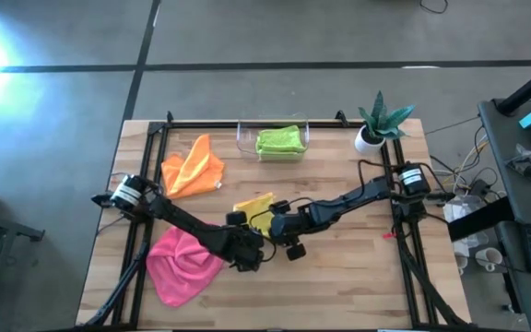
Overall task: Fold microfiber towels
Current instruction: Stack the yellow microfiber towel on top of the green microfiber towel into the transparent bin
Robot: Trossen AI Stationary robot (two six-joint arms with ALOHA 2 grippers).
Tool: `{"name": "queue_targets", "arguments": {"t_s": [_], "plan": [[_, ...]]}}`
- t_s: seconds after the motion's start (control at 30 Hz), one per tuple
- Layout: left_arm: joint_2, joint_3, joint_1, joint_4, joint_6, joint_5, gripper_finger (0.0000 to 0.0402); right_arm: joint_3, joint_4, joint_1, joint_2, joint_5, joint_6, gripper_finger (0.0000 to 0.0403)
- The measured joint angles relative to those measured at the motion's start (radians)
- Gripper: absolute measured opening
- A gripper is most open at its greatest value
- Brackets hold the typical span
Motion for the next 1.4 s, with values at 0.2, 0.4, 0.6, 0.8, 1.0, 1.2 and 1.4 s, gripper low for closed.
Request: {"name": "queue_targets", "arguments": {"t_s": [0.2,0.4,0.6,0.8,1.0,1.2,1.4], "plan": [[0.004,-0.001,0.002,0.024,0.004,0.005,0.015,-0.001,-0.003,-0.012,0.0,-0.008,0.056,0.0133],[0.005,-0.002,0.004,0.026,0.005,0.007,0.0115,-0.003,-0.004,-0.016,0.002,-0.018,0.082,0.0075],[0.005,-0.003,0.006,0.034,0.059,0.007,0.0017,-0.003,-0.003,-0.016,0.002,-0.016,0.087,0.0013],[-0.012,0.015,0.02,0.014,0.119,0.016,0.001,-0.005,-0.054,-0.021,-0.032,-0.011,0.177,0.0009],[-0.088,0.062,0.045,-0.013,0.259,0.056,0.0003,0.018,-0.183,-0.004,-0.133,-0.02,0.316,0.0009],[-0.196,0.075,0.092,-0.042,0.386,0.078,0.0002,0.1,-0.297,0.008,-0.222,0.027,0.416,0.0009],[-0.303,0.075,0.169,-0.075,0.476,0.064,0.0002,0.21,-0.413,0.007,-0.254,0.141,0.452,0.0009]]}}
